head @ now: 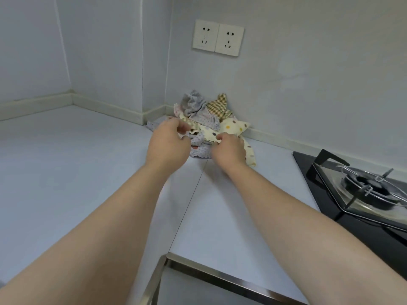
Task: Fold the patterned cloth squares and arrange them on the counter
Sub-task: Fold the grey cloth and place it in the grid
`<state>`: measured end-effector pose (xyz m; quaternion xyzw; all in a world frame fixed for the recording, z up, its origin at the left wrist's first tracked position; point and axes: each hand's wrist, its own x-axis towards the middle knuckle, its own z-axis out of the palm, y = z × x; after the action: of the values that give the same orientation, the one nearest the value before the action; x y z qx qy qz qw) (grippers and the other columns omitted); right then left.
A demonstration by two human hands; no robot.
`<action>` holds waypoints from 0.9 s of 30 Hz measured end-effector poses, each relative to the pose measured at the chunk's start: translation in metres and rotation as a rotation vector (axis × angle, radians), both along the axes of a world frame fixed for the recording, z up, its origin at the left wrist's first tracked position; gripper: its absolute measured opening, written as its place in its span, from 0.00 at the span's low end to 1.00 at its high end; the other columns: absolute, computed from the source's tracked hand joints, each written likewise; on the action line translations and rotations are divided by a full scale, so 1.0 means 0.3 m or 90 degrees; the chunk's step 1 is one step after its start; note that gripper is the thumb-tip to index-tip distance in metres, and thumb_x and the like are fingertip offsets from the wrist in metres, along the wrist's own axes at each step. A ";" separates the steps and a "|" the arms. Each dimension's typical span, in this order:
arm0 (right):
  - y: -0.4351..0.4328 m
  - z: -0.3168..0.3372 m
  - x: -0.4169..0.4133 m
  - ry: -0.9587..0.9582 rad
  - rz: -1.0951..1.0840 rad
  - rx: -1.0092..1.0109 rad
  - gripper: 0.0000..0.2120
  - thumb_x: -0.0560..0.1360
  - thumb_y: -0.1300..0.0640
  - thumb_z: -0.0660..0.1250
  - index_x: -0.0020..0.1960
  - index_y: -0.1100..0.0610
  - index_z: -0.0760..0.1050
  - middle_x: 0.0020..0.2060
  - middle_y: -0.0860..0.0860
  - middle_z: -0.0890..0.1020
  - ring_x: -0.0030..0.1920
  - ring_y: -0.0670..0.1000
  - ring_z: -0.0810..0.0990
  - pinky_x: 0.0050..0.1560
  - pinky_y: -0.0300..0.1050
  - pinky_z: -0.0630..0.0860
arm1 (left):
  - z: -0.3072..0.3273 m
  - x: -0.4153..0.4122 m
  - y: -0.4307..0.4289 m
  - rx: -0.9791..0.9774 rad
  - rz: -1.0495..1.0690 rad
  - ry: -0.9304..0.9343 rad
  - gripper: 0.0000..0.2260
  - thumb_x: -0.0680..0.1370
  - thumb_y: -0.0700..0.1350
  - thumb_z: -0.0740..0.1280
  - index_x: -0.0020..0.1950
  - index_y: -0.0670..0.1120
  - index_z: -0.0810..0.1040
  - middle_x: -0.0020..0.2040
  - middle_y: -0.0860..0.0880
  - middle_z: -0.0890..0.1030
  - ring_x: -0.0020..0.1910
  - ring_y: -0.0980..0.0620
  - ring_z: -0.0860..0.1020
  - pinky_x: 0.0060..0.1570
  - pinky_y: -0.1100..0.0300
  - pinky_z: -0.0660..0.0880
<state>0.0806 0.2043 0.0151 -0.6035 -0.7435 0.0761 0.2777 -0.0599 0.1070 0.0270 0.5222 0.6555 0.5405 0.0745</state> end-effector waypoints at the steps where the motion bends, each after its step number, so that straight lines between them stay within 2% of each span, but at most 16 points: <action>1: 0.021 0.024 -0.026 -0.026 0.005 -0.016 0.21 0.80 0.57 0.59 0.73 0.52 0.71 0.70 0.54 0.73 0.72 0.60 0.64 0.66 0.54 0.68 | 0.026 0.000 0.001 -0.004 -0.024 0.014 0.10 0.77 0.39 0.66 0.54 0.51 0.78 0.57 0.53 0.79 0.53 0.54 0.76 0.51 0.63 0.67; 4: 0.088 0.063 -0.100 -0.082 -0.002 -0.059 0.22 0.80 0.56 0.56 0.74 0.50 0.70 0.72 0.54 0.70 0.72 0.61 0.62 0.69 0.57 0.63 | 0.080 -0.012 0.009 -0.027 -0.057 0.078 0.12 0.77 0.40 0.67 0.58 0.50 0.78 0.56 0.54 0.79 0.52 0.54 0.75 0.50 0.63 0.67; 6: 0.140 0.068 -0.135 -0.067 -0.020 -0.119 0.20 0.81 0.54 0.54 0.72 0.50 0.70 0.71 0.56 0.70 0.71 0.62 0.62 0.67 0.58 0.61 | 0.086 -0.024 0.016 -0.022 -0.064 0.090 0.13 0.76 0.40 0.67 0.60 0.49 0.78 0.56 0.53 0.79 0.54 0.54 0.76 0.50 0.63 0.67; 8: 0.194 0.065 -0.157 -0.095 -0.030 -0.157 0.16 0.80 0.53 0.53 0.62 0.52 0.73 0.67 0.57 0.73 0.68 0.62 0.66 0.62 0.57 0.60 | 0.083 -0.041 0.023 -0.015 -0.057 0.073 0.13 0.76 0.40 0.67 0.59 0.50 0.79 0.57 0.52 0.79 0.55 0.53 0.76 0.50 0.63 0.68; 10: 0.237 0.067 -0.165 -0.112 -0.052 -0.166 0.12 0.75 0.52 0.54 0.53 0.52 0.73 0.64 0.57 0.76 0.66 0.62 0.69 0.63 0.58 0.60 | 0.083 -0.060 0.028 -0.014 -0.041 0.041 0.12 0.76 0.40 0.67 0.59 0.50 0.78 0.57 0.52 0.79 0.54 0.53 0.76 0.50 0.62 0.68; 12: 0.234 0.082 -0.166 -0.075 -0.058 -0.155 0.12 0.75 0.52 0.57 0.54 0.54 0.75 0.63 0.55 0.75 0.68 0.62 0.67 0.65 0.58 0.61 | 0.088 -0.078 0.029 -0.016 -0.028 0.018 0.11 0.76 0.40 0.67 0.57 0.51 0.78 0.57 0.53 0.79 0.52 0.53 0.76 0.49 0.61 0.68; 16: 0.208 0.093 -0.142 -0.008 -0.039 -0.008 0.15 0.80 0.58 0.58 0.62 0.52 0.80 0.62 0.54 0.78 0.71 0.59 0.65 0.65 0.56 0.63 | 0.078 -0.078 0.023 -0.038 -0.027 0.015 0.11 0.76 0.40 0.66 0.56 0.52 0.77 0.56 0.53 0.78 0.51 0.51 0.76 0.48 0.59 0.70; 19: 0.185 0.129 -0.137 0.142 0.078 0.186 0.16 0.82 0.62 0.58 0.63 0.56 0.81 0.61 0.53 0.81 0.66 0.57 0.74 0.63 0.51 0.68 | 0.069 -0.068 0.024 -0.049 -0.031 0.013 0.12 0.77 0.39 0.66 0.55 0.54 0.75 0.57 0.53 0.78 0.50 0.52 0.76 0.47 0.60 0.69; 22: 0.112 0.235 -0.113 0.268 0.182 0.297 0.26 0.73 0.72 0.56 0.66 0.60 0.79 0.62 0.54 0.80 0.64 0.53 0.78 0.67 0.42 0.71 | 0.072 -0.046 0.016 -0.048 -0.034 0.020 0.12 0.78 0.40 0.67 0.59 0.53 0.75 0.58 0.54 0.77 0.51 0.54 0.74 0.48 0.63 0.67; 24: 0.047 0.309 -0.083 0.261 0.221 0.375 0.32 0.65 0.72 0.54 0.66 0.60 0.79 0.62 0.54 0.80 0.62 0.53 0.78 0.67 0.45 0.73 | 0.081 -0.025 0.009 -0.046 -0.037 0.026 0.16 0.78 0.42 0.68 0.65 0.51 0.74 0.60 0.54 0.76 0.52 0.55 0.75 0.47 0.66 0.67; 26: -0.020 0.349 -0.056 0.230 0.259 0.431 0.33 0.63 0.71 0.54 0.65 0.60 0.80 0.60 0.53 0.81 0.59 0.54 0.79 0.63 0.52 0.76 | 0.092 -0.005 0.002 -0.033 -0.055 -0.013 0.20 0.78 0.46 0.71 0.69 0.50 0.72 0.61 0.53 0.76 0.52 0.54 0.77 0.41 0.70 0.69; 27: -0.049 0.354 -0.040 0.213 0.268 0.459 0.32 0.64 0.71 0.54 0.64 0.60 0.81 0.59 0.53 0.82 0.58 0.55 0.79 0.61 0.54 0.76 | 0.098 0.007 -0.002 -0.023 -0.065 -0.024 0.23 0.77 0.49 0.73 0.70 0.50 0.71 0.62 0.54 0.75 0.53 0.53 0.78 0.41 0.68 0.70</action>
<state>0.0686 0.1896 0.1213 -0.2830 -0.7740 -0.0366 0.5653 -0.0577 0.1064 0.0563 0.5431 0.6362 0.5339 0.1237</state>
